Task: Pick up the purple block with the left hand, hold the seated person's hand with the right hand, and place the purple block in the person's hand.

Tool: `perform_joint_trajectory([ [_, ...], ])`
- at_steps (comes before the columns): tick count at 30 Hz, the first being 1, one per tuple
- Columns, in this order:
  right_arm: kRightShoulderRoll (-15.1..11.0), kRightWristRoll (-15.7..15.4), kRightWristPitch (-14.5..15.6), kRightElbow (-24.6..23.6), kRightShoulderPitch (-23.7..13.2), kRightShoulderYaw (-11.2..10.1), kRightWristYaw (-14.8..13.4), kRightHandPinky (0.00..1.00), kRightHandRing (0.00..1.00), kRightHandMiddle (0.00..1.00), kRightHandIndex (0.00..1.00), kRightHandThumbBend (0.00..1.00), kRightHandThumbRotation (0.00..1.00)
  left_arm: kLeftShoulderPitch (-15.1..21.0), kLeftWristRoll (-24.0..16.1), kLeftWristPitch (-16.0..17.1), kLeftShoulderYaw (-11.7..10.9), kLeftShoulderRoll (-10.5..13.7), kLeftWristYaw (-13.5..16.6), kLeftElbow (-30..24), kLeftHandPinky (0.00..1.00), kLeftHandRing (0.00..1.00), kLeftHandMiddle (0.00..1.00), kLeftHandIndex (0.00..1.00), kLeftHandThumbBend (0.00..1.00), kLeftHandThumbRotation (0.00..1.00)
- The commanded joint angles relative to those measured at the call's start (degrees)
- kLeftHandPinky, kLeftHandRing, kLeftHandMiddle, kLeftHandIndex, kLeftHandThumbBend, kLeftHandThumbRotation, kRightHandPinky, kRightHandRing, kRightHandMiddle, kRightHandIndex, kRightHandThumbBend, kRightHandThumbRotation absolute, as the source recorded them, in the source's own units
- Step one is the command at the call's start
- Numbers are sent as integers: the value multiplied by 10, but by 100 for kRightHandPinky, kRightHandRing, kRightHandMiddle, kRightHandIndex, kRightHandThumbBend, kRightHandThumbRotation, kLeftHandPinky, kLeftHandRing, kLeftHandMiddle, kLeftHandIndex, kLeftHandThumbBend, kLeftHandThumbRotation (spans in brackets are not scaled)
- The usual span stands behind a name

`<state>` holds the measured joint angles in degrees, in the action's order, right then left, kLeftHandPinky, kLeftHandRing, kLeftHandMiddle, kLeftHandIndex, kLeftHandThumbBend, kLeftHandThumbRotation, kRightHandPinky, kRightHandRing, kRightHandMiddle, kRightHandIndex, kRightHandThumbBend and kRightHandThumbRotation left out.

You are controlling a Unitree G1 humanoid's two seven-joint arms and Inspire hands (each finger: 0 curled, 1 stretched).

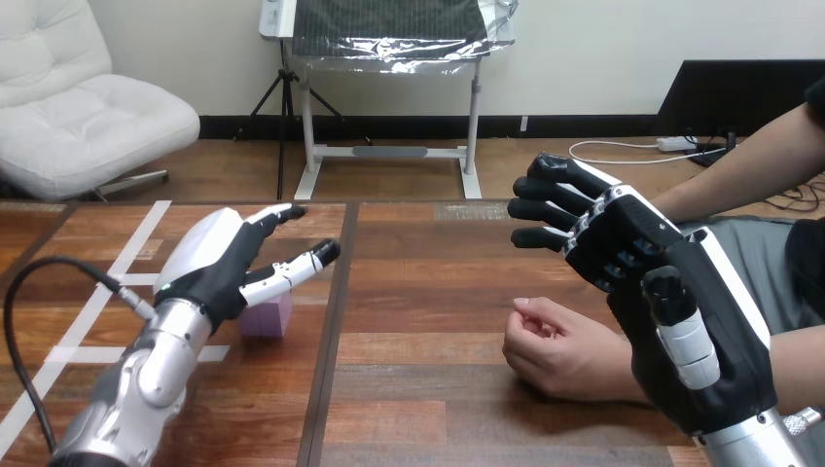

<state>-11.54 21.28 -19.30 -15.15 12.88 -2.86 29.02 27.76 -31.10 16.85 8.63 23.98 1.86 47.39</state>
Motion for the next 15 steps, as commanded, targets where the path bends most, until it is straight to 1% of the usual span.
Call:
perform_joint_trajectory([
  [1,-1,1,-10,-11,-34,-8,-4,75,81,82,83,95,81,58,-12,-7,17,14,15,23,88,91,92,90,65,89],
  [11,-2,6,-11,-10,-33,-10,-1,75,81,83,83,94,80,77,-29,-28,40,14,29,59,91,92,93,90,64,85],
  [15,-3,2,-12,-11,-33,-10,-2,75,81,83,83,94,81,83,-33,-36,48,14,29,72,92,93,94,90,63,84],
])
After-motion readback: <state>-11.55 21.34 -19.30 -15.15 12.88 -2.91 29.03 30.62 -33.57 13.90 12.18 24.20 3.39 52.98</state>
